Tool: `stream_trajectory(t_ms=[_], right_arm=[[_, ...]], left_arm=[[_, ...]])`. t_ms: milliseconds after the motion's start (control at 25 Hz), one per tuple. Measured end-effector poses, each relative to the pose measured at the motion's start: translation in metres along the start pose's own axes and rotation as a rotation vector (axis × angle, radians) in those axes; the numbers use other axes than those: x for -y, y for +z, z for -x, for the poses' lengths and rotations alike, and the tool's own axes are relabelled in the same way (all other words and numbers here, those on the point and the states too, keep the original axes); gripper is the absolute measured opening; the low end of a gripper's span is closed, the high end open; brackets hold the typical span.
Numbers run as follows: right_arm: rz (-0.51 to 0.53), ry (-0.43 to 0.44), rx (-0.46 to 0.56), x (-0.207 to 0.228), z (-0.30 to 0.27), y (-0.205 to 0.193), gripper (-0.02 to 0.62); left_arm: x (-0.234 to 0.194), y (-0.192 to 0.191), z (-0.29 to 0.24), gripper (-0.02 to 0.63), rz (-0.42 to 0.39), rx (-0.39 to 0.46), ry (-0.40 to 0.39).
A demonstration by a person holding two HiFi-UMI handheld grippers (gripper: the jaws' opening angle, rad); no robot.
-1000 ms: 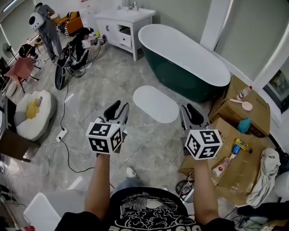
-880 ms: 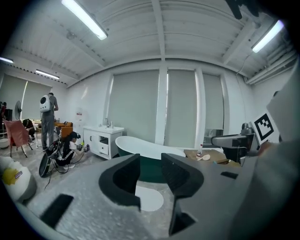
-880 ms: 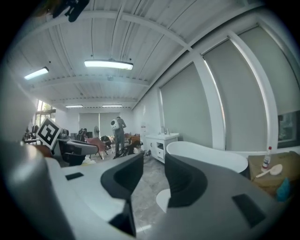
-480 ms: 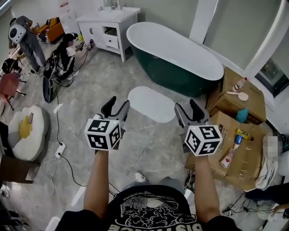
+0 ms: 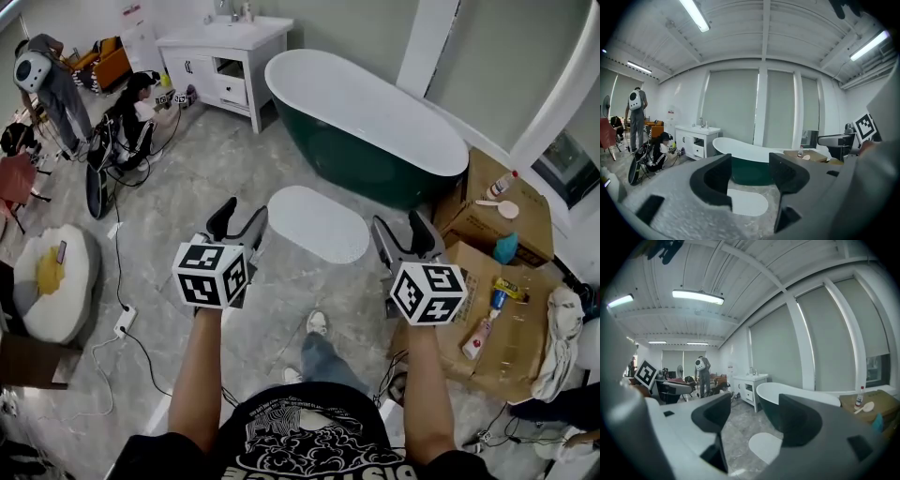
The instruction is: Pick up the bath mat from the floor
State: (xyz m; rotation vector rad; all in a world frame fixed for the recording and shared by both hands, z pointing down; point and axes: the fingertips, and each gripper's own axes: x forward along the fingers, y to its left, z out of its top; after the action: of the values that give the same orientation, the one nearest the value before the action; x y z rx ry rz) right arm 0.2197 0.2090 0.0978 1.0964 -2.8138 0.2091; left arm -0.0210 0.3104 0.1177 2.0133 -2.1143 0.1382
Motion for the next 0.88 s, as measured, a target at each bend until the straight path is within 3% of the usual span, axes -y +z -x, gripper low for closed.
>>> stream_trajectory(t_ms=[400, 880], right_arm=[[-0.04, -0.017, 0.003, 0.031, -0.09, 0.0, 0.307], [-0.055, -0.035, -0.015, 0.11, -0.243, 0.027, 0.307]], left_arm=[[-0.031, 0.02, -0.09, 0.259, -0.049, -0.018, -0.033], [-0.084, 0.058, -0.254, 0.259, -0.045, -0.041, -0.043]])
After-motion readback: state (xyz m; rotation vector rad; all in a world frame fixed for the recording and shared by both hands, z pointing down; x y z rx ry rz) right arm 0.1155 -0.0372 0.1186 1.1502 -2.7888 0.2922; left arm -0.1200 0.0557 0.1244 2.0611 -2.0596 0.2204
